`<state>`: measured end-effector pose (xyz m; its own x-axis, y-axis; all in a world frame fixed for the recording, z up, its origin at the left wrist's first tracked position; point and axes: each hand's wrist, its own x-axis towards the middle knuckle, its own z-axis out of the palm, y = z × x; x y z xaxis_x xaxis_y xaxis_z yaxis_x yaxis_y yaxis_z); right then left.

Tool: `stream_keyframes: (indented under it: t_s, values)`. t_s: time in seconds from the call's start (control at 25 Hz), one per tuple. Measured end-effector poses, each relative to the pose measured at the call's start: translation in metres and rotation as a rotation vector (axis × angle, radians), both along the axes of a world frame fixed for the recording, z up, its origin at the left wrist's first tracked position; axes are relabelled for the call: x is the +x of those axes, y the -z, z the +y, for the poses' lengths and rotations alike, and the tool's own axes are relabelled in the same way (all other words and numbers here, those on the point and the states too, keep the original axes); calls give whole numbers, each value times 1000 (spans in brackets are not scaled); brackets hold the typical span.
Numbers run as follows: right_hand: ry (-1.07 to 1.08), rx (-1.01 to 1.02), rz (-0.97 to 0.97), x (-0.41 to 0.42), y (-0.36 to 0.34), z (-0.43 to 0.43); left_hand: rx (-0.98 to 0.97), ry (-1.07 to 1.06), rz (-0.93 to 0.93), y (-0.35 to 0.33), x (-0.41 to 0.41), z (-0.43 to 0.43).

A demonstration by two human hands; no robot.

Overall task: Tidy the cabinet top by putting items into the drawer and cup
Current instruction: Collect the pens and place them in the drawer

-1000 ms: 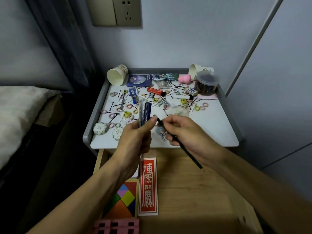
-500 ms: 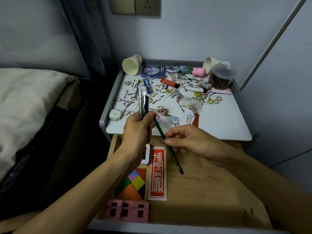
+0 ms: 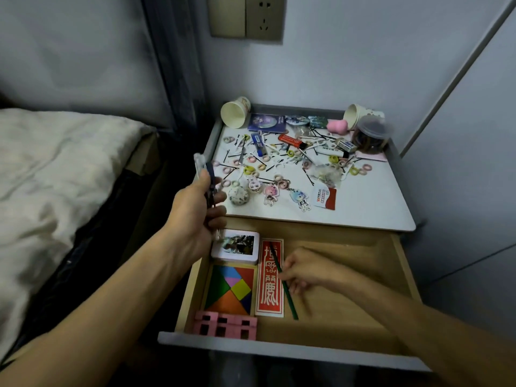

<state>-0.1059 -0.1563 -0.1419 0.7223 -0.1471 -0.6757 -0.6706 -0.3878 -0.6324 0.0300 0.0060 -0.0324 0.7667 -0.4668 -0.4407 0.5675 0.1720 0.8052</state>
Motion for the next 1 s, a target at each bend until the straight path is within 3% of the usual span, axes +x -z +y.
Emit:
stream_keyframes:
  t_s: [0.16, 0.44, 0.64, 0.84, 0.92, 1.0]
  values:
    - [148, -54, 11, 26, 33, 17, 66, 77, 110, 24, 7, 9]
    - [160, -117, 25, 49, 52, 25, 80, 120, 46, 21, 20, 4]
    - [-42, -407, -114, 51, 55, 28, 54, 103, 104, 27, 23, 3]
    - [-92, -424, -136, 44, 40, 26, 44, 89, 126, 33, 18, 0]
    - [-108, -483, -237, 36, 17, 22, 4, 77, 117, 33, 11, -3]
    - [-43, -417, -410, 24, -17, 21, -77, 70, 111, 35, 0, -9]
